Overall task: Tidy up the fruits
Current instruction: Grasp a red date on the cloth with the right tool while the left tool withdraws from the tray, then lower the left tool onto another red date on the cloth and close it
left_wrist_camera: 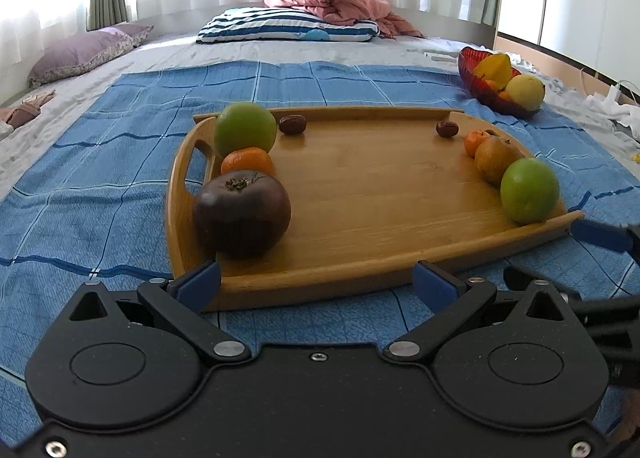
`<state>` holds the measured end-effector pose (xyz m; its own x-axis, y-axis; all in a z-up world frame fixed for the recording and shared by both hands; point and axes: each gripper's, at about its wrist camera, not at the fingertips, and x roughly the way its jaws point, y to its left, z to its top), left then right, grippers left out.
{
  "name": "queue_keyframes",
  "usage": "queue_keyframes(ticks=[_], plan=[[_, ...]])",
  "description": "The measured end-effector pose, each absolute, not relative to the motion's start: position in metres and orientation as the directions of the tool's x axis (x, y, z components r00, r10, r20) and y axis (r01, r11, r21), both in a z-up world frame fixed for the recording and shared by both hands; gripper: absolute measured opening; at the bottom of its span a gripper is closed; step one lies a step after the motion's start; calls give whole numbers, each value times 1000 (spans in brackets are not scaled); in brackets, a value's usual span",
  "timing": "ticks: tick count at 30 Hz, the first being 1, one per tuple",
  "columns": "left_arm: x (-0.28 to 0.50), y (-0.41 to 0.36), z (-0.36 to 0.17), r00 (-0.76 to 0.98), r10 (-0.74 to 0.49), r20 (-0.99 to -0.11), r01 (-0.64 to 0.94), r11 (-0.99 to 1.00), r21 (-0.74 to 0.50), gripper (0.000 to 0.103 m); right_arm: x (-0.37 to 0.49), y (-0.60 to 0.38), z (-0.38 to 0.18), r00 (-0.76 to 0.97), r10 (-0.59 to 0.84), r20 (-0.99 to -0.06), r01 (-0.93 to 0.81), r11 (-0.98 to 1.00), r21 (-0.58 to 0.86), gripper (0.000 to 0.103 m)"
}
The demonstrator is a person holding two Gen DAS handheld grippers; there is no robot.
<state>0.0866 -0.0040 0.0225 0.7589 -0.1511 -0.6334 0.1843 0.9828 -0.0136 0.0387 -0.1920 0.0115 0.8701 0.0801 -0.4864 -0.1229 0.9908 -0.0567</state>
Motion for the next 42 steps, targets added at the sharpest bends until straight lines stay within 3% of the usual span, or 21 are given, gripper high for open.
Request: queue_keyframes(ticks=[9, 15, 17, 20, 21, 31, 42], plan=[[84, -5, 23, 760, -161, -630, 187, 982, -24, 102, 18, -178, 1, 848, 209, -487, -243, 970, -8, 90], [83, -4, 24, 756, -175, -631, 190, 981, -44, 102, 16, -158, -6, 823, 266, -501, -310, 951, -4, 65], [83, -4, 24, 755, -176, -631, 192, 980, -44, 102, 15, -156, -6, 822, 279, -496, -318, 948, 6, 47], [82, -4, 24, 756, -178, -630, 192, 980, -47, 102, 13, -154, -5, 827, 274, -492, -312, 950, 5, 26], [82, -4, 24, 756, -180, -630, 192, 980, -49, 102, 13, -155, -5, 830, 267, -489, -306, 952, 1, 23], [69, -18, 18, 755, -202, -624, 209, 976, -63, 102, 4, -183, 1, 911, 99, -401, -137, 988, -67, 22], [57, -49, 4, 765, -209, -609, 192, 977, -94, 93, 16, -208, -4, 895, 6, -447, -12, 1000, -11, 22]])
